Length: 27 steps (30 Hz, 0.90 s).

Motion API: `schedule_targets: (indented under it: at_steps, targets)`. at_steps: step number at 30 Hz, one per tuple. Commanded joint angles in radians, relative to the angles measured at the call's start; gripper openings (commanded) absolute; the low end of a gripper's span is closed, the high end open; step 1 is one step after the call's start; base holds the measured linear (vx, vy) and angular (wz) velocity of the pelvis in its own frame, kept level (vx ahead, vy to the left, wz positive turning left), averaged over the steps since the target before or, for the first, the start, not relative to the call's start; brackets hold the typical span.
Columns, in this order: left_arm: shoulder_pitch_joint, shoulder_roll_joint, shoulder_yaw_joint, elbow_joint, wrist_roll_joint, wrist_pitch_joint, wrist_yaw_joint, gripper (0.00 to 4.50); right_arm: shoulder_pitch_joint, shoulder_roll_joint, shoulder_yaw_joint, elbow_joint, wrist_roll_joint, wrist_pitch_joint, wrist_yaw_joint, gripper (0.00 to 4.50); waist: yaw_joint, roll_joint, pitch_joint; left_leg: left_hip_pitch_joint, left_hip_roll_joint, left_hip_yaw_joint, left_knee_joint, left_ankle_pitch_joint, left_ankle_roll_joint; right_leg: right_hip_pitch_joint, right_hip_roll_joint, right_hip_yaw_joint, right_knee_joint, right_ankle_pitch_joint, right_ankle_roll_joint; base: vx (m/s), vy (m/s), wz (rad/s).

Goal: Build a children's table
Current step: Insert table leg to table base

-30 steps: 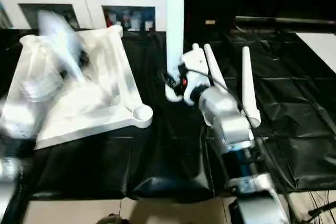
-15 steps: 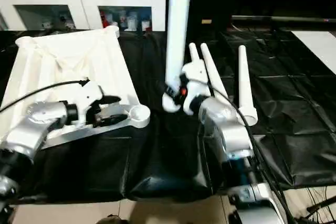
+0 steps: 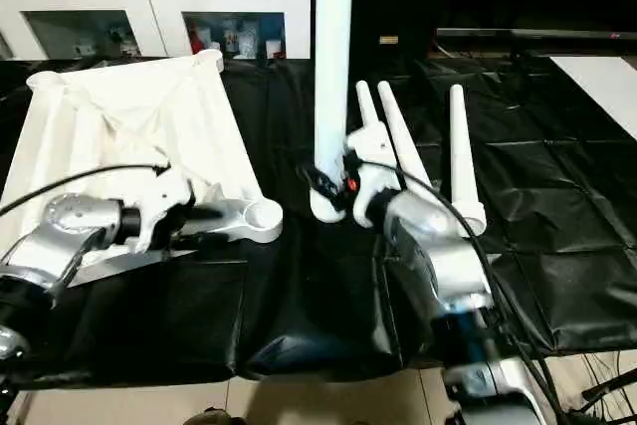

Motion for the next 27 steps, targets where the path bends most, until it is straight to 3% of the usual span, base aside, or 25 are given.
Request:
schedule_targets:
  at_steps: [1,8,13,15,19,22,27]
  targets:
    - [-0.007,0.006,-0.001,0.023,0.024,-0.011,0.006,1.61,-0.009,-0.005,0.005,-0.021,0.001,0.007,0.009,1.85,-0.001,0.018,-0.078,0.028,0.056,-0.024,-0.079,-0.217,-0.04,0.05,-0.102,0.055,-0.079,-0.101,-0.226,0.0,0.0,0.0]
    - [-0.017,0.016,0.006,0.065,0.04,-0.017,0.007,0.99,-0.009,-0.004,0.007,-0.026,0.0,0.011,0.014,1.85,0.0,0.016,-0.079,0.028,0.056,-0.024,-0.078,-0.209,-0.037,0.05,-0.102,0.056,-0.078,-0.087,-0.226,0.0,0.0,0.0]
    - [-0.012,0.023,0.001,0.064,0.047,-0.009,0.002,0.75,-0.007,-0.002,0.009,-0.03,-0.001,0.015,0.014,1.85,-0.001,0.016,-0.075,0.03,0.057,-0.025,-0.082,-0.239,-0.042,0.047,-0.104,0.057,-0.084,-0.154,-0.216,0.0,0.0,0.0]
    - [-0.008,0.026,0.0,0.069,0.056,-0.012,0.001,0.4,-0.008,-0.002,0.01,-0.028,-0.001,0.015,0.014,1.85,-0.001,0.014,-0.075,0.03,0.058,-0.025,-0.082,-0.234,-0.042,0.047,-0.104,0.058,-0.084,-0.16,-0.212,0.0,0.0,0.0]
    - [0.002,0.036,0.003,0.073,0.063,-0.022,-0.001,0.32,-0.013,-0.002,0.01,-0.022,-0.004,0.014,0.017,1.85,-0.002,0.012,-0.075,0.028,0.057,-0.026,-0.083,-0.23,-0.04,0.048,-0.105,0.058,-0.084,-0.169,-0.209,0.0,0.0,0.0]
    - [0.014,0.05,0.002,0.065,0.069,-0.026,-0.003,0.01,-0.016,-0.001,0.009,-0.021,-0.004,0.016,0.019,1.85,-0.004,0.01,-0.076,0.028,0.058,-0.026,-0.083,-0.22,-0.036,0.048,-0.105,0.057,-0.082,-0.153,-0.211,0.0,0.0,0.0]
    - [0.038,0.068,0.011,0.044,0.077,-0.035,-0.001,0.01,-0.023,0.001,0.01,-0.012,-0.004,0.015,0.021,1.85,-0.011,0.006,-0.075,0.024,0.056,-0.025,-0.083,-0.207,-0.03,0.051,-0.105,0.057,-0.081,-0.152,-0.213,0.0,0.0,0.0]
